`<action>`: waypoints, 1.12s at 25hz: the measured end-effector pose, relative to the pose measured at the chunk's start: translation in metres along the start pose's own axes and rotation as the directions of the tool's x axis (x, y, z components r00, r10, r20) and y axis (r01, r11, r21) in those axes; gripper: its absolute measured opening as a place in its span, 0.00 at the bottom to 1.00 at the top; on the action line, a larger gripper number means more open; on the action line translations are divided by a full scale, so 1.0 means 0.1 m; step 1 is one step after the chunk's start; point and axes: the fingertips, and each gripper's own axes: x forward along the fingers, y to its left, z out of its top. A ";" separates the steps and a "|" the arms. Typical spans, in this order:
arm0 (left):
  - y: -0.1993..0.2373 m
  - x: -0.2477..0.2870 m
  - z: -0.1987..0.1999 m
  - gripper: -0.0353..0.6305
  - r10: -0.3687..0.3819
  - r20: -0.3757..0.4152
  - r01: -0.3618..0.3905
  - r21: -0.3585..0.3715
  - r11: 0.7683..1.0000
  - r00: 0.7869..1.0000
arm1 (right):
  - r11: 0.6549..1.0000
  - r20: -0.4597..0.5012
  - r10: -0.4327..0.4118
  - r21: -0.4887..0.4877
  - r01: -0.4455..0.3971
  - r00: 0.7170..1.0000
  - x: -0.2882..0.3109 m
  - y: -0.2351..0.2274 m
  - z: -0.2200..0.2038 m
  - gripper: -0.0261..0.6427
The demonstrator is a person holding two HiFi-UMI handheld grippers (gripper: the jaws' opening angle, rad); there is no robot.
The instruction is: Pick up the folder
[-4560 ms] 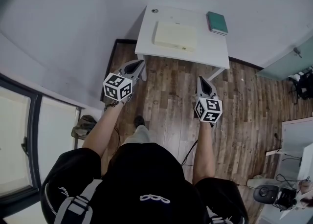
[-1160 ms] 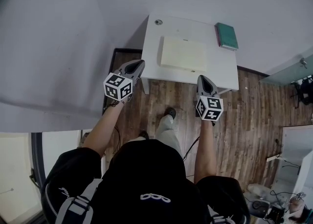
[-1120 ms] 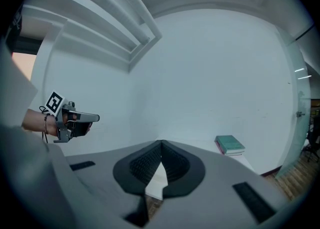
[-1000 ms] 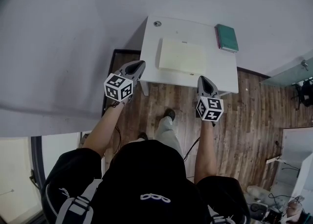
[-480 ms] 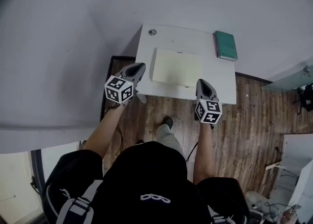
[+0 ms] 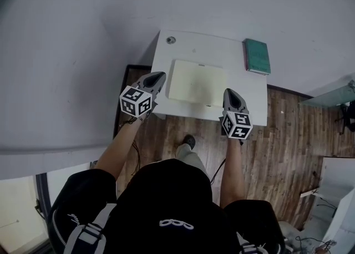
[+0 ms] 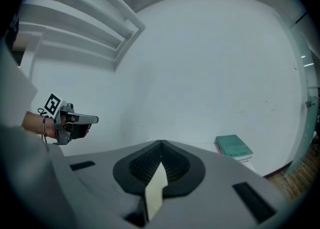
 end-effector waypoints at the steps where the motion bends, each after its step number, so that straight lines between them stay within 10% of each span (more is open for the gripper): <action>1: 0.01 0.04 0.01 0.09 0.003 -0.002 -0.003 0.000 1.000 1.000 | 1.000 -0.001 0.003 -0.001 -0.003 1.000 0.03 -0.03 0.01 0.07; 28: -0.11 0.80 0.09 0.09 0.101 -0.026 -0.101 0.004 0.995 0.995 | 0.995 0.001 0.102 0.006 -0.102 0.995 0.55 -0.83 0.11 0.07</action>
